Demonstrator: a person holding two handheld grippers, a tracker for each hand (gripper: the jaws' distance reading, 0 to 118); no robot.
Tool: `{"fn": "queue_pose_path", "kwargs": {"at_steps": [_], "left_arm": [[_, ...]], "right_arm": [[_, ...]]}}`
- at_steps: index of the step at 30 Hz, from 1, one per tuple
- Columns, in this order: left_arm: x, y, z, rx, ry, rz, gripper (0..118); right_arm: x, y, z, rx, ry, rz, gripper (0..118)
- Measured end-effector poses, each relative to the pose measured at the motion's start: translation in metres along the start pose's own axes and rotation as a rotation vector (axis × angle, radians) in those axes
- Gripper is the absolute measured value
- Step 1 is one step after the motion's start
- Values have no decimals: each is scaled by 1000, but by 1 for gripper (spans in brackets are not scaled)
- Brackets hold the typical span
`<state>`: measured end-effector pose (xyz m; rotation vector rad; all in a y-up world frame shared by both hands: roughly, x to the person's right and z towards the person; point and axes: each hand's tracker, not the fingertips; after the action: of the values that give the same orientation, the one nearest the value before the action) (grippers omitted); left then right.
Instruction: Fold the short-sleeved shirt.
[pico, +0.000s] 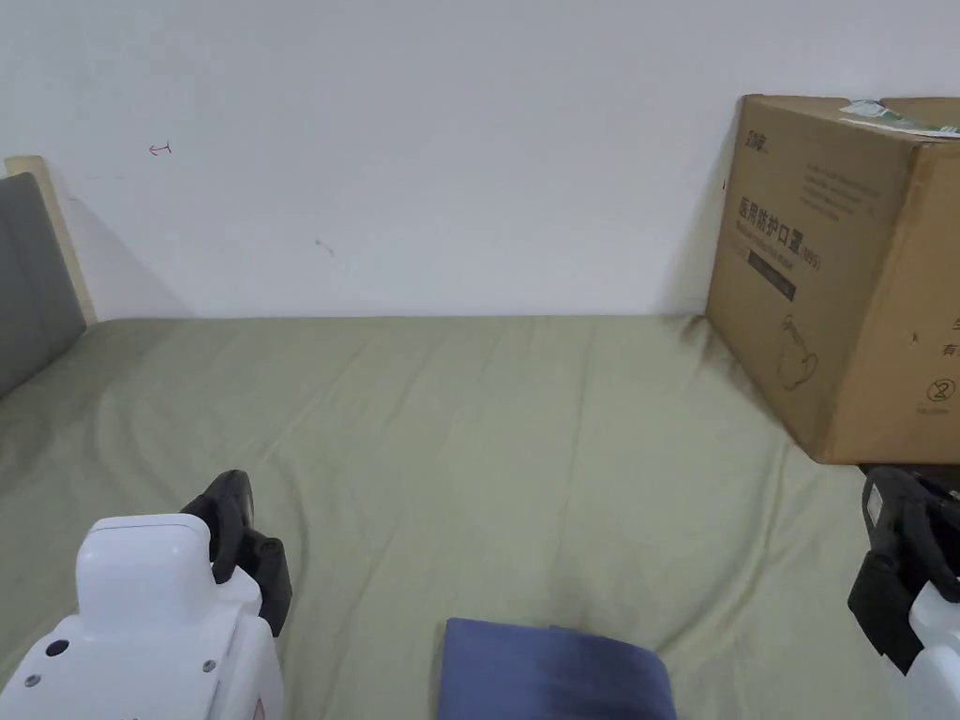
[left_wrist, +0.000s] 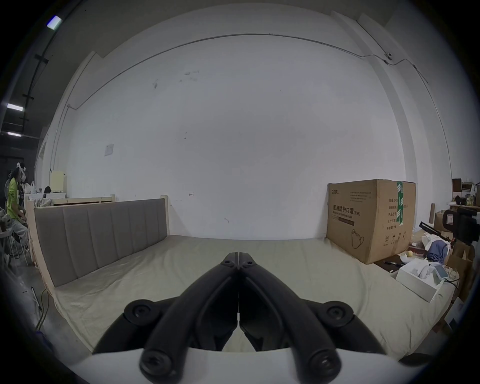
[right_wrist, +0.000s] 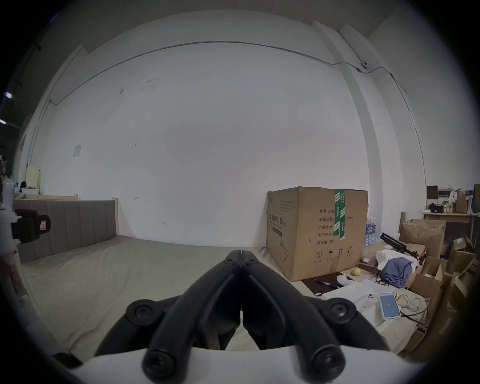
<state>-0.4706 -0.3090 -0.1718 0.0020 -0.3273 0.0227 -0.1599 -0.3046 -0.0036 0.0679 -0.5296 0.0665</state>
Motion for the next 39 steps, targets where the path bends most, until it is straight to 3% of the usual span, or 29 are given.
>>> {"fn": "queue_pose_path", "kwargs": {"at_steps": [3, 7, 10, 12, 14, 15, 18, 19, 22, 23, 25, 28, 31, 32, 34, 35, 36, 39], "left_arm": [[1, -1, 0, -8, -8, -6, 0], [-3, -3, -2, -56, -36, -4, 0], [-11, -9, -10, -150, -94, 23, 0], [-17, -17, -17, -217, -133, 65, 0], [-21, -27, -24, -282, -169, 94, 0], [-22, -33, -27, -311, -186, 102, 0], [-25, -53, -42, -439, -261, 147, 0], [-26, -62, -50, -499, -290, 179, 0], [-32, -93, -86, -744, -383, 338, 0], [-36, -104, -98, -817, -415, 401, 0], [-42, -131, -125, -930, -455, 562, 0], [-42, -160, -156, -1037, -416, 588, 0], [-40, -188, -182, -1142, -567, 657, 1], [-39, -197, -188, -1170, -615, 726, 21], [-35, -216, -201, -1265, -656, 822, 98], [-31, -221, -205, -1274, -682, 815, 118], [-32, -222, -208, -1164, -748, 877, 116], [-17, -247, -222, -1225, -887, 1041, 118]], "right_arm": [[3, 2, -1, -10, -10, -27, 0], [13, 12, -12, -97, 28, -135, 0], [16, 11, -53, -276, 201, -188, 0], [14, -8, -101, -623, 343, -210, 0], [2, -49, -141, -946, 383, -170, 0], [-4, -74, -156, -1029, 404, -140, 0], [-24, -139, -181, -1211, 424, 50, 0], [-29, -160, -183, -1261, 407, 64, 0], [-24, -198, -198, -1360, 338, -92, 0], [-23, -205, -199, -1375, 348, -109, 0], [-24, -217, -204, -1393, 376, -107, 0], [-25, -217, -204, -1400, 371, -107, 0], [-26, -217, -205, -1407, 380, -93, 0], [-26, -217, -205, -1405, 384, -89, 0], [-26, -218, -203, -1397, 390, -83, 0], [-26, -217, -201, -1393, 391, -84, 0], [-25, -217, -201, -1389, 392, -90, 0], [-21, -219, -200, -1380, 400, -111, 0]]}}
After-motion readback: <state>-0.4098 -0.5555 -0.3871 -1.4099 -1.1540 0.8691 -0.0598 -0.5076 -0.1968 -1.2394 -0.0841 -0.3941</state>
